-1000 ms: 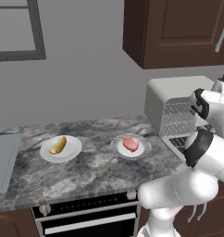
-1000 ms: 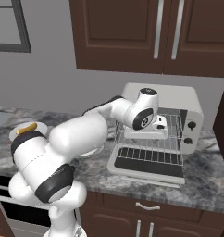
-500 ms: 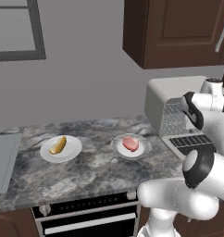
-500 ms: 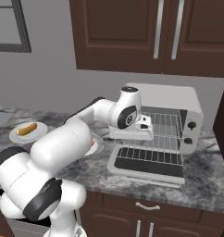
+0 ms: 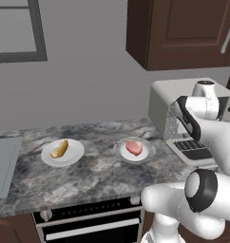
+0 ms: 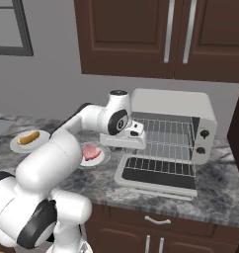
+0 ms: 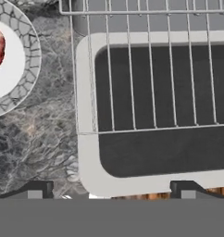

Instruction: Open the toaster oven door. Place the hotdog bun on the top rack in the toaster oven and place the steak on the bottom rack.

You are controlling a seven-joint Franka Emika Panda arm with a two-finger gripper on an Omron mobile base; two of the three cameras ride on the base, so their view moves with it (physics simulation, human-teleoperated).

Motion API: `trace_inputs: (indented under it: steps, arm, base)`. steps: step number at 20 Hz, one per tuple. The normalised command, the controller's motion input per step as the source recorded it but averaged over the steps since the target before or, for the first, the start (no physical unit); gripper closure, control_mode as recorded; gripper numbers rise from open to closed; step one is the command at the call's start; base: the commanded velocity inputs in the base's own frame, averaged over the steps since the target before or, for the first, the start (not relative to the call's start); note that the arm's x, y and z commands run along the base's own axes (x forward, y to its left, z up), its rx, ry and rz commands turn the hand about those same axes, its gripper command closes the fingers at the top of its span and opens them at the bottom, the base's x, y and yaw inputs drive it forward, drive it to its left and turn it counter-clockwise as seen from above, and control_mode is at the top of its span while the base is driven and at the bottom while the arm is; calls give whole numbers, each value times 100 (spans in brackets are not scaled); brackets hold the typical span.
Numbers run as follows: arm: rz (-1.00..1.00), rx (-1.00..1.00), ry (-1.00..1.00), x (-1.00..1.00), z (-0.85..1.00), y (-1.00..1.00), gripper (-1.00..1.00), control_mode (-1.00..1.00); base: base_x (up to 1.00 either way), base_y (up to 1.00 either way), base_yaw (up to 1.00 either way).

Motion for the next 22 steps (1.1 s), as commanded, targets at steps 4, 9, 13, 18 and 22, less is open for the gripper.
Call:
trace_inputs:
  steps: [4,9,13,18,22]
  arm:
    - [-6,0,1,-4,0,59,-100,-100]
    - [-5,-1,1,-2,1,58,-100,-100]
    - [-2,-6,0,0,0,56,-100,-100]
    - [-3,-11,0,0,1,53,-100,-100]
    - [-6,-8,0,0,1,50,-100,-100]
  base:
    - [0,0,0]
    - [0,0,0]
    - [0,0,0]
    - [0,0,0]
    - [0,0,0]
